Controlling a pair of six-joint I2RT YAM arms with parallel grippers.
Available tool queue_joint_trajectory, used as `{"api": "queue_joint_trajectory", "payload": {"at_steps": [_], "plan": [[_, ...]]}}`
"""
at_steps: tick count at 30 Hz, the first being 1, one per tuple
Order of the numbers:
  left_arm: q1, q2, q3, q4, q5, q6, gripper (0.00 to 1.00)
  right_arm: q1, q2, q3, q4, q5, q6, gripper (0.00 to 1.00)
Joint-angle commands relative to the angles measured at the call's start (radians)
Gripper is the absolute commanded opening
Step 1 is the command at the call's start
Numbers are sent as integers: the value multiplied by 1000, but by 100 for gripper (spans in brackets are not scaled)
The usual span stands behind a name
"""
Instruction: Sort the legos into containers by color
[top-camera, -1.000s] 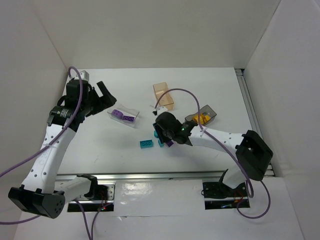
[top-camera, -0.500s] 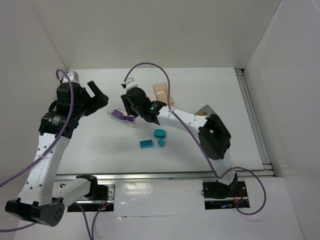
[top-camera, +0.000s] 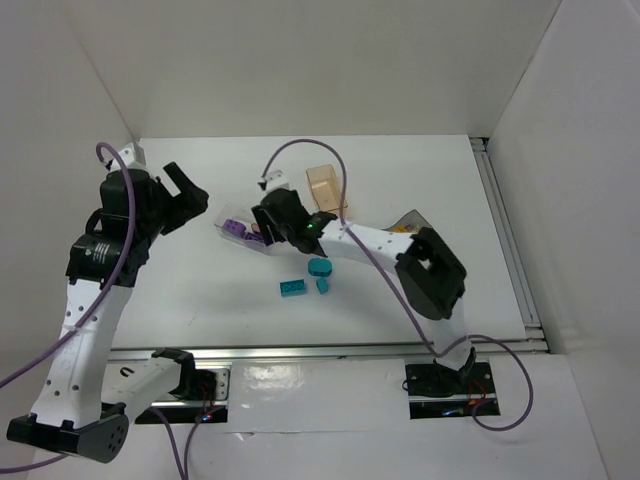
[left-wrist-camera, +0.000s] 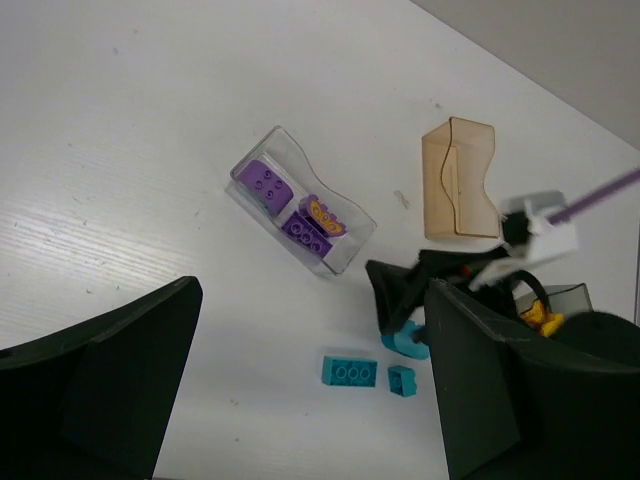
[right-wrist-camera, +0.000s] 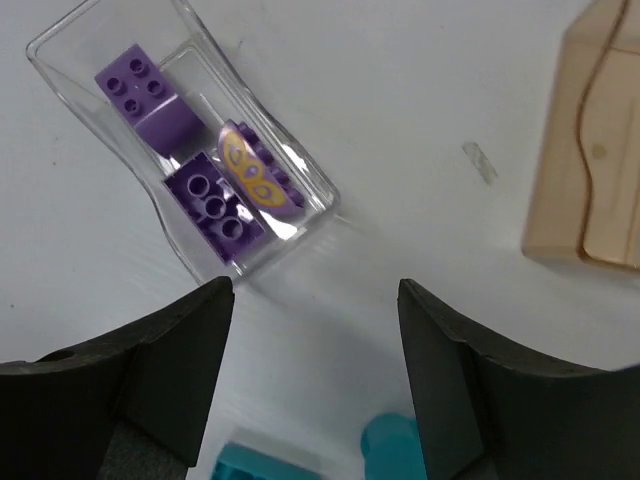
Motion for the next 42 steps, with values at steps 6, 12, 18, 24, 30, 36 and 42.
{"api": "queue_joint_trajectory", "payload": {"at_steps": [6,12,18,24,30,36,42], "plan": [[17,8,-45,50,26,7,100,-59,-362,-460,-17,99,197,90],[17,40,-45,69,77,7,100,-59,-347,-515,-31,41,212,98],[17,40,-55,69,86,7,100,-59,-294,-506,-28,-53,292,100],[17,40,-64,78,86,16,100,-59,-211,-486,-14,-27,379,100],[17,31,-74,78,86,16,100,-59,-200,-477,-13,5,403,85],[17,31,-74,78,74,25,100,-50,-224,-445,-45,71,401,54],[17,49,-94,87,83,25,100,-85,-280,-330,-83,163,314,52]]}}
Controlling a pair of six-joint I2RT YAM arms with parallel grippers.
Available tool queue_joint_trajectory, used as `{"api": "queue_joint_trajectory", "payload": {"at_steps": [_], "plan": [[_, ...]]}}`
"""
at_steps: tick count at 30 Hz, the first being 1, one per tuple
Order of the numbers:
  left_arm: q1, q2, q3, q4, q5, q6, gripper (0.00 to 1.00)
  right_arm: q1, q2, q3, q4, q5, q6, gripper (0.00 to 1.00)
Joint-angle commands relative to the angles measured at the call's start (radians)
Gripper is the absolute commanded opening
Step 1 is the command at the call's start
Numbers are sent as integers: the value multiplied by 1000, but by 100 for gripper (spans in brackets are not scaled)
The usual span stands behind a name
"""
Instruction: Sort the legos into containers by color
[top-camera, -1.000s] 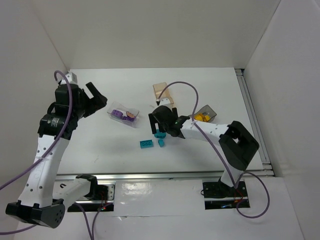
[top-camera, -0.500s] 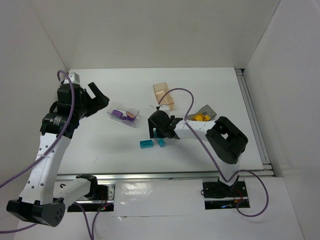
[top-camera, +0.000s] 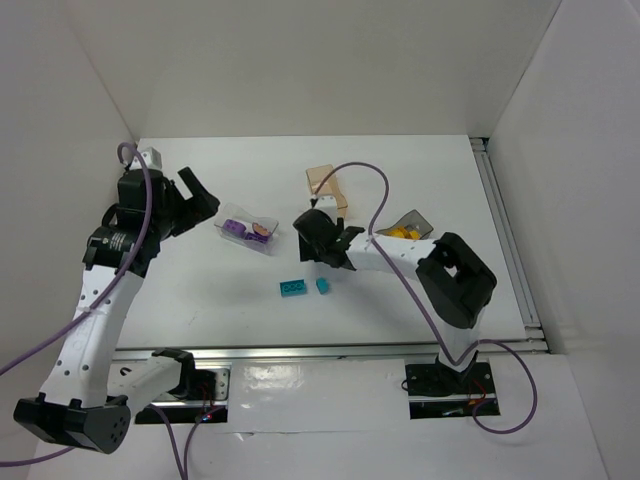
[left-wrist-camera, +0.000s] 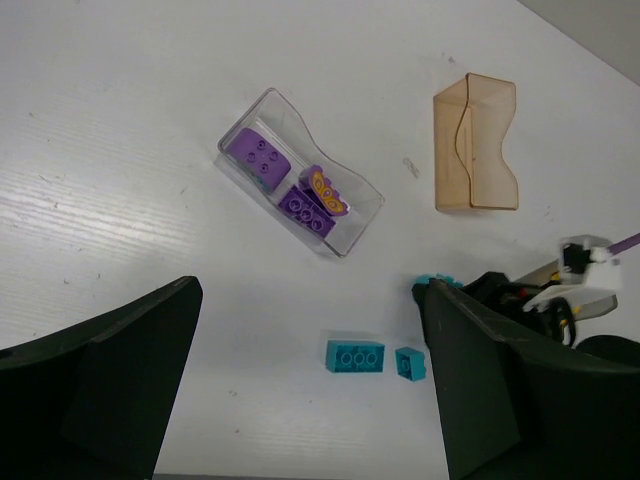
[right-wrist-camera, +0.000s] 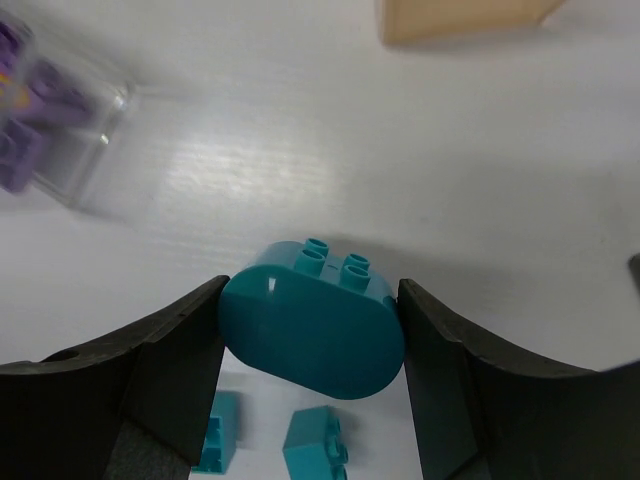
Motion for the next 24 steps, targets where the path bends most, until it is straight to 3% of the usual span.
{"api": "queue_joint_trajectory", "payload": {"at_steps": [1,7,16,18,19,20,22,24], "plan": [[6,3,-24,35,20,20,100,-32,-71,115,-12,97,-59,52],[6,14,-86,53,47,20,100,-159,-57,217,32,57,-108,52],[6,34,-86,64,47,20,100,-259,180,493,57,29,-131,54],[6,34,-86,64,47,20,100,-268,229,577,57,11,-142,60],[6,34,-95,64,47,20,100,-282,283,617,31,11,-142,74],[6,34,-95,64,47,20,100,-292,308,658,-24,11,-142,80],[6,34,-95,64,47,20,100,-293,341,743,-79,20,-142,88],[6,34,-95,64,47,20,100,-282,305,708,-68,35,-142,89]]}}
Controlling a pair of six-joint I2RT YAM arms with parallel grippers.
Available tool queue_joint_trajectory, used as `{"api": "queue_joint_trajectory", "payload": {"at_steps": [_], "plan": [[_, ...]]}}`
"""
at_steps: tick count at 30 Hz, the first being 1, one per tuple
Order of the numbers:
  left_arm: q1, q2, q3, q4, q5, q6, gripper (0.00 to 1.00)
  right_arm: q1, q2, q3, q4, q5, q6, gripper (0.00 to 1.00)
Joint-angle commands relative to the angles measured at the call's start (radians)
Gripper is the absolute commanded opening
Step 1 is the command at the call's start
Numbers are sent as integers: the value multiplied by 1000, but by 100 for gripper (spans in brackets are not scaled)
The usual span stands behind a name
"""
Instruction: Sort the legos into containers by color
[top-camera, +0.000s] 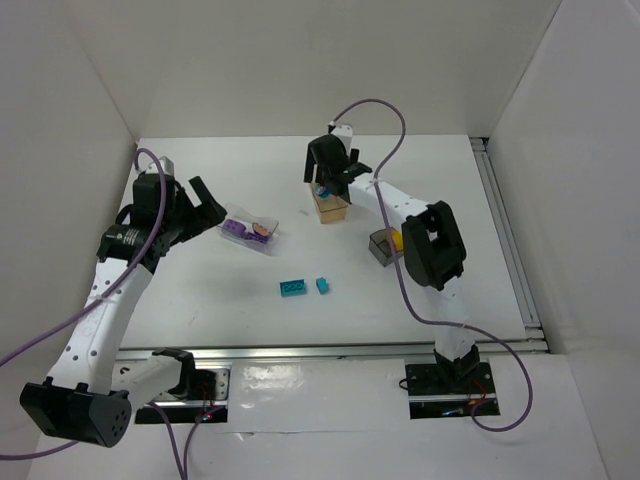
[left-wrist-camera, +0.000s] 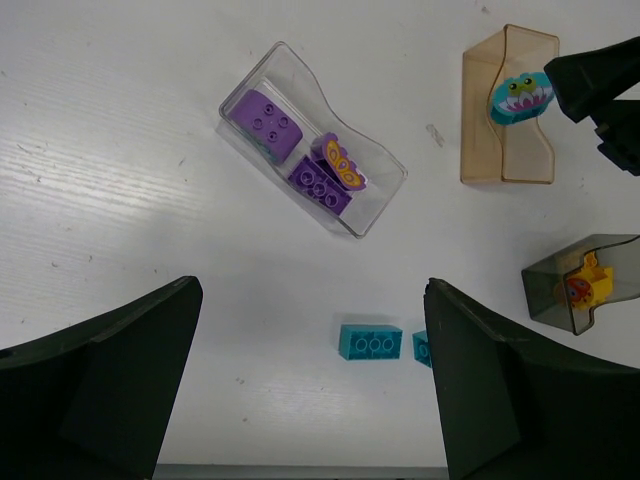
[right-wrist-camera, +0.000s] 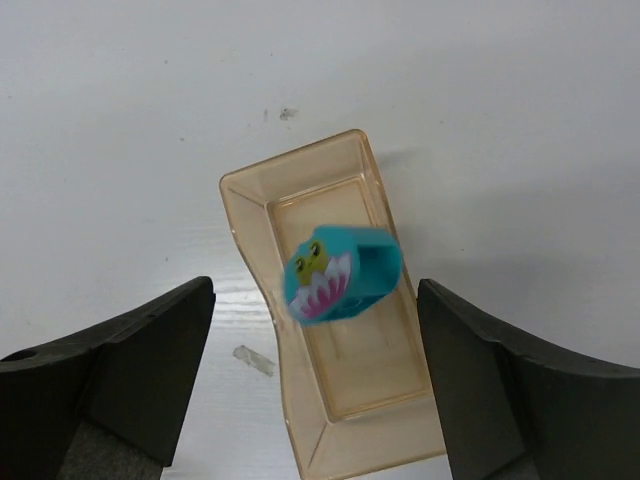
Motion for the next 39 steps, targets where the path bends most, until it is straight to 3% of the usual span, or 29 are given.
{"api": "queue_joint_trajectory", "payload": {"at_steps": [1,4,11,17,20,28,34,39], "plan": [[6,2,-1,28,12,17,100,6,-112,-51,-21,40,-10,89],[6,2,-1,28,12,17,100,61,-282,-274,57,66,-35,84],[6,-17,8,28,21,17,100,245,-594,-726,36,17,51,76],[6,-17,-3,37,48,-1,100,290,-679,-926,36,-167,105,74],[-4,-17,-3,37,48,-1,100,300,-631,-936,45,-244,105,74],[-4,-26,-12,37,48,-1,100,374,-548,-917,74,-233,93,74],[-4,-26,-12,37,48,-1,100,383,-502,-899,74,-161,113,60],[-4,-26,-12,37,48,-1,100,383,-450,-838,42,-100,113,56]]}}
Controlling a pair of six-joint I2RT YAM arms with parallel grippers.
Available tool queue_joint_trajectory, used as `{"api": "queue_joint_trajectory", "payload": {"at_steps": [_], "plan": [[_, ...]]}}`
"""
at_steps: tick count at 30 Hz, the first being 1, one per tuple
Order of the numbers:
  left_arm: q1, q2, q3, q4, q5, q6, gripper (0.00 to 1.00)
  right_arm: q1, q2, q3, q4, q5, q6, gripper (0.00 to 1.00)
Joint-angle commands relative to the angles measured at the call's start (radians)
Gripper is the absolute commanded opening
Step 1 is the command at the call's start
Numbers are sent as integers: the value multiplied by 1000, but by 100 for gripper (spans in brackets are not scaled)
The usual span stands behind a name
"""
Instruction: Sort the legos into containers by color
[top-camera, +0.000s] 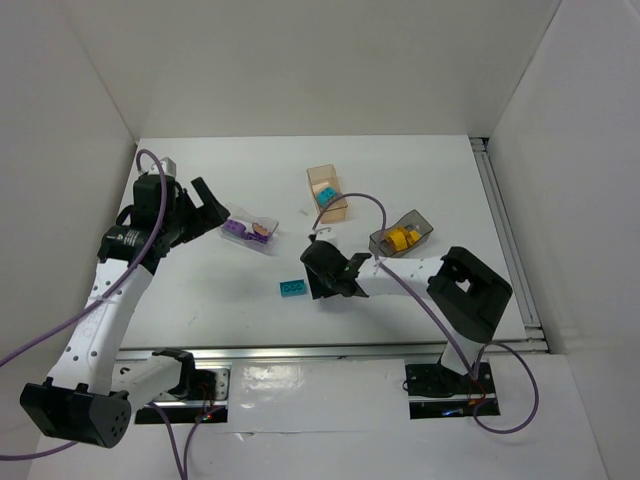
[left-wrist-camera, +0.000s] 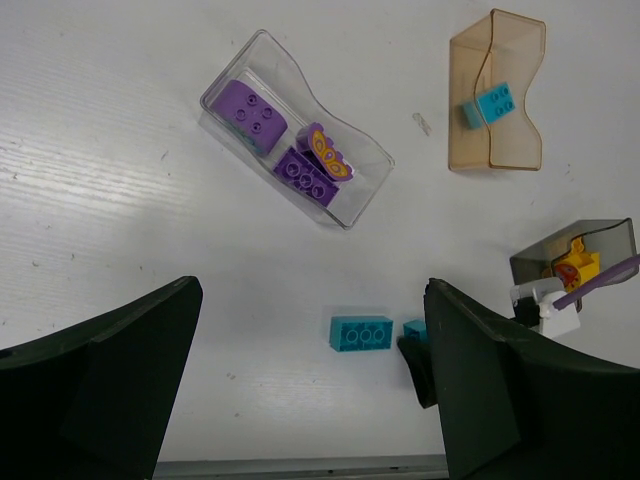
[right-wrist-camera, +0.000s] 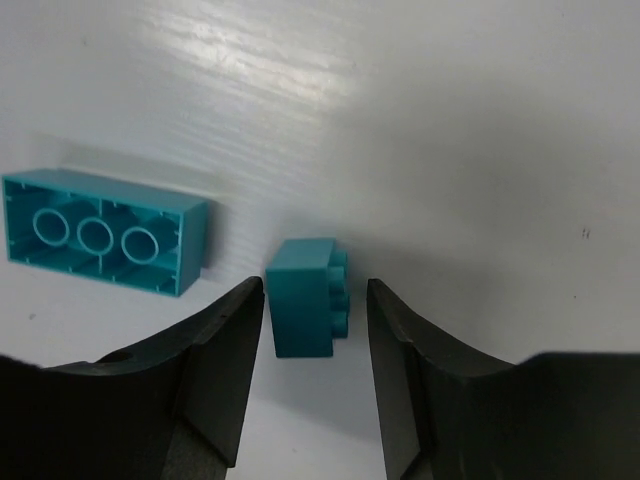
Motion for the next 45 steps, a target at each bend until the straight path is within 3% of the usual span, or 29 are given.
{"api": "queue_joint_trajectory", "payload": {"at_steps": [1,3,4,6,11,17,24,26,27,29,30,32,37,41,44,45], "plan": [[-2,-23,-3,29,11,2,100,5,22,80,12,74,2,52],[-2,-23,-3,29,11,2,100,5,33,94,12,74,-11,44],[-2,-23,-3,29,11,2,100,5,33,103,1,97,-11,33],[-2,-23,-3,29,11,2,100,5,33,129,-26,122,-20,28],[-2,-13,6,29,0,2,100,-33,53,259,-74,200,-75,28],[-2,-3,28,29,-19,22,100,-173,100,439,-63,197,-162,28],[-2,-3,38,29,-42,32,100,-315,306,715,-120,125,-231,29],[-2,6,38,29,-42,32,100,-347,379,798,-120,113,-232,36],[-2,6,38,29,-42,32,100,-357,401,821,-120,113,-232,58],[-2,6,38,29,-42,32,100,-369,436,882,-153,125,-218,69],[-2,6,38,29,-42,32,100,-369,436,883,-154,136,-206,75],[-2,-3,28,29,-42,22,100,-348,362,788,-119,136,-206,75],[-2,-12,28,29,-32,22,100,-270,121,464,-16,185,-190,61],[-2,-12,28,29,-23,22,100,-158,-11,270,3,142,-124,59],[-2,-12,28,29,-23,22,100,-92,-53,174,12,84,-100,68],[-2,-21,28,29,-32,22,100,-49,-62,160,12,61,-100,82]]}}
